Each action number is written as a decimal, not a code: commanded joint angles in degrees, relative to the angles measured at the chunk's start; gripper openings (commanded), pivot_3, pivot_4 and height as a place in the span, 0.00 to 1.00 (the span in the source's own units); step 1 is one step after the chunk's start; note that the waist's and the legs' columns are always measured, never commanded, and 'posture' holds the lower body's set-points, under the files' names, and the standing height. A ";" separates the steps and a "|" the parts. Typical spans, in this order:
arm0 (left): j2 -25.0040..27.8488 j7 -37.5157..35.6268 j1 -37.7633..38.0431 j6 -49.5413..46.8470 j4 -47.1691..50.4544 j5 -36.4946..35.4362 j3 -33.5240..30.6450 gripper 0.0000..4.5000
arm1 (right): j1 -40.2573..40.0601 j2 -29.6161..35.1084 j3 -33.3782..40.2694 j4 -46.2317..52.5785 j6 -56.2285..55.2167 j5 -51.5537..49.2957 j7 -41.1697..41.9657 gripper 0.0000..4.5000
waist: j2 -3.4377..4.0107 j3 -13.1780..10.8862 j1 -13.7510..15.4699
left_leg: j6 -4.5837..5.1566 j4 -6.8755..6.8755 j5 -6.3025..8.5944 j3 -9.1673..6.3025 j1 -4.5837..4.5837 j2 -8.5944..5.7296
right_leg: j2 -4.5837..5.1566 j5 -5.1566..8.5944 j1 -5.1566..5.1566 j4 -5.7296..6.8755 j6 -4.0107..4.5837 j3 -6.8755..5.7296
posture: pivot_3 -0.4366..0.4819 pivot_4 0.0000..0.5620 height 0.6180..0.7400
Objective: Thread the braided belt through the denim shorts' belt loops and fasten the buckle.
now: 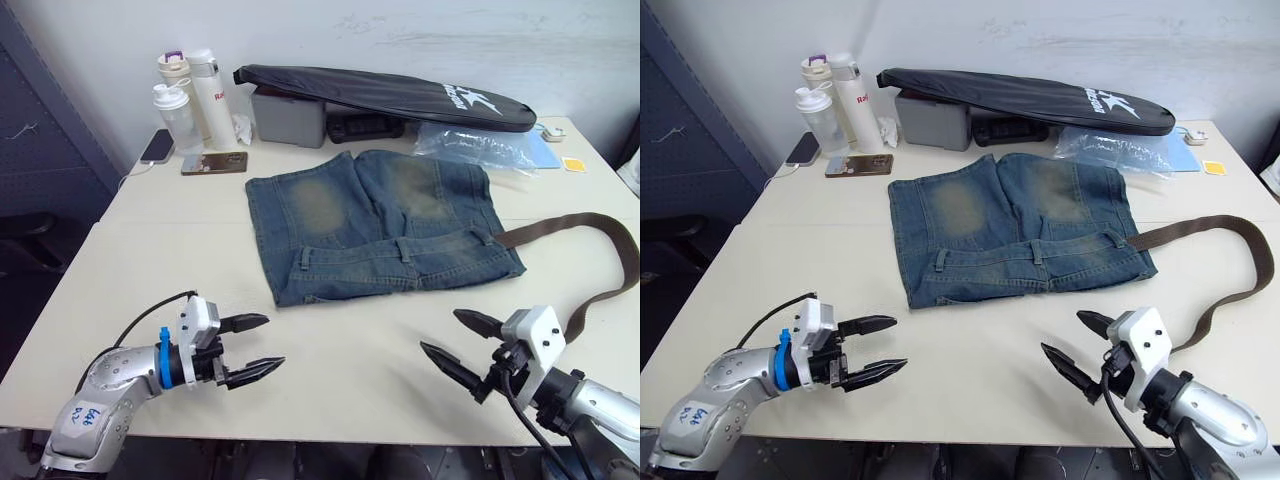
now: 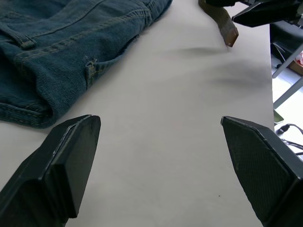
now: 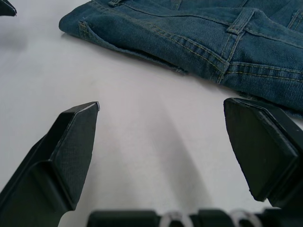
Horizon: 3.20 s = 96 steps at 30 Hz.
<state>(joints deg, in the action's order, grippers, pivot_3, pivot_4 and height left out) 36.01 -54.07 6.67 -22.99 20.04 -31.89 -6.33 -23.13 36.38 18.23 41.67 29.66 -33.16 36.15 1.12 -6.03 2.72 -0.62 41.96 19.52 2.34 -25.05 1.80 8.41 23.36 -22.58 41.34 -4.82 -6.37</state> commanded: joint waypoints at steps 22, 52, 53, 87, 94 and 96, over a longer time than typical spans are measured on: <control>2.64 -11.07 -44.02 -10.01 -9.87 3.21 18.25 1.00 | 0.17 10.74 12.43 12.34 10.53 -4.10 -0.44 1.00 | -0.04 0.01 0.04 | -0.04 0.08 -0.08 -0.04 0.00 -0.02 | -0.57 -0.03 0.07 0.15 -0.08 -0.13 | 0.48 0.27 0.03; -5.07 -5.27 -37.96 -12.14 -1.84 8.63 21.99 1.00 | 7.58 37.06 -1.49 -31.21 -16.08 25.83 29.52 0.94 | -0.05 -0.04 0.07 | -0.05 0.30 -0.30 0.09 -0.01 0.16 | -0.75 -0.06 0.05 -0.19 -0.13 0.32 | 0.48 0.27 0.03; -5.10 -4.98 -37.76 -12.23 -1.66 8.66 21.91 1.00 | 9.07 36.88 -2.94 -32.51 -16.57 26.86 29.00 0.88 | -0.05 -0.04 0.08 | -0.05 0.34 -0.31 0.10 -0.01 0.16 | -0.75 -0.06 0.05 -0.18 -0.12 0.31 | 0.48 0.27 0.03; -33.63 9.04 -49.06 -25.35 -17.85 -8.49 12.19 1.00 | 32.37 17.01 11.32 -8.53 30.48 -36.83 4.61 0.01 | 0.01 -0.07 0.39 | 0.05 1.06 -0.25 0.29 -0.25 0.30 | -0.69 -0.02 0.02 0.28 -0.04 0.25 | 0.48 0.27 0.03; -35.17 8.86 -50.83 -28.61 -17.86 -11.78 11.75 0.56 | 29.26 17.72 10.08 -8.22 29.28 -34.51 3.09 0.00 | 0.01 -0.07 0.37 | 0.08 0.99 -0.27 0.29 -0.23 0.37 | -0.80 -0.02 0.07 0.25 -0.04 0.28 | 0.48 0.27 0.03; -35.08 8.30 -50.82 -29.14 -17.25 -12.29 12.06 0.37 | 28.70 17.72 10.01 -8.31 28.69 -33.40 2.65 0.00 | 0.01 -0.07 0.36 | 0.08 0.99 -0.27 0.29 -0.21 0.37 | -0.81 -0.02 0.05 0.23 -0.04 0.28 | 0.48 0.27 0.03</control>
<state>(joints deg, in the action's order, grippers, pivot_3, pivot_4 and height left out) 1.16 -44.96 -42.51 -51.85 1.25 -42.25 6.52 5.57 53.36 27.65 32.19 59.87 -67.20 39.22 1.13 -6.10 3.08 -0.55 42.95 19.26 2.63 -25.23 2.18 7.59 23.35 -22.53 41.55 -4.85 -6.10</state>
